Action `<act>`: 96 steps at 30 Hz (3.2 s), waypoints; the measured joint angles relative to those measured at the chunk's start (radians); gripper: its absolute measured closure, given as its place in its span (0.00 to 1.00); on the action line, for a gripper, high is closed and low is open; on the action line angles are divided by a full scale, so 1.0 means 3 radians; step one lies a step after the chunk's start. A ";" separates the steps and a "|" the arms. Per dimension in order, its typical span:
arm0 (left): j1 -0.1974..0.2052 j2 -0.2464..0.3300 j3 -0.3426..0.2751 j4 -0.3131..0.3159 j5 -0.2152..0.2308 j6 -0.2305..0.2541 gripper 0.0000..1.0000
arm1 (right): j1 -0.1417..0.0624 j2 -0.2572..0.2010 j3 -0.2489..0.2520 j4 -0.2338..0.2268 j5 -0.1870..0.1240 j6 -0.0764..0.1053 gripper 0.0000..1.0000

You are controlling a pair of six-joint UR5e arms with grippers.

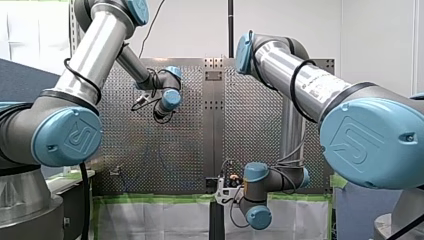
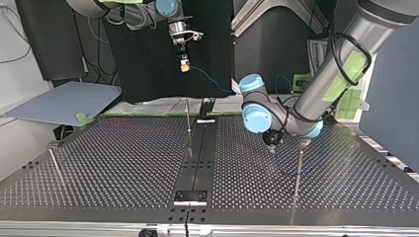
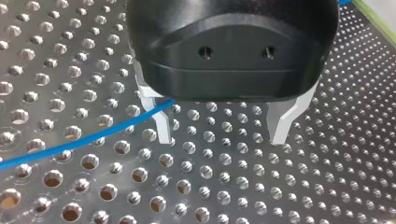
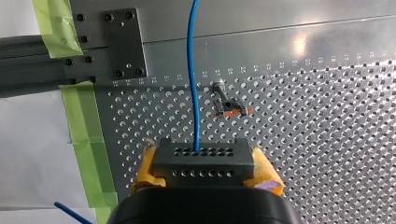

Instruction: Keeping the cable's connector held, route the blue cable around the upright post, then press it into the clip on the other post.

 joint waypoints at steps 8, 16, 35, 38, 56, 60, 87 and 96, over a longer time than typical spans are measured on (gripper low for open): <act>-0.0003 -0.0165 -0.0001 -0.0156 -0.0082 -0.0015 0.02 | 0.0000 -0.0001 0.0000 0.0000 0.0003 0.0004 1.00; -0.0026 -0.0384 -0.0001 -0.0159 -0.0226 -0.0054 0.02 | -0.0003 -0.0001 0.0000 -0.0011 0.0003 0.0005 1.00; -0.0045 -0.0520 -0.0008 -0.0306 -0.0326 -0.0078 0.02 | -0.0011 -0.0001 0.0003 0.0000 0.0013 0.0001 1.00; -0.0057 -0.0594 -0.0009 -0.0370 -0.0363 -0.0101 0.02 | -0.0011 -0.0001 0.0003 0.0000 0.0013 0.0001 1.00; -0.0188 -0.0883 -0.0010 -0.0438 -0.0412 -0.0106 0.02 | -0.0021 -0.0001 0.0002 0.0010 0.0028 0.0005 1.00; -0.0226 -0.0920 -0.0010 -0.0450 -0.0427 -0.0104 0.02 | -0.0021 0.0000 0.0003 0.0009 0.0028 0.0005 1.00; -0.0443 -0.1133 -0.0009 -0.0375 -0.0457 -0.0091 0.02 | -0.0030 0.0000 0.0001 0.0013 0.0044 0.0005 1.00; -0.0509 -0.1140 -0.0009 -0.0208 -0.0423 -0.0143 0.02 | -0.0030 -0.0001 0.0002 0.0020 0.0047 0.0005 1.00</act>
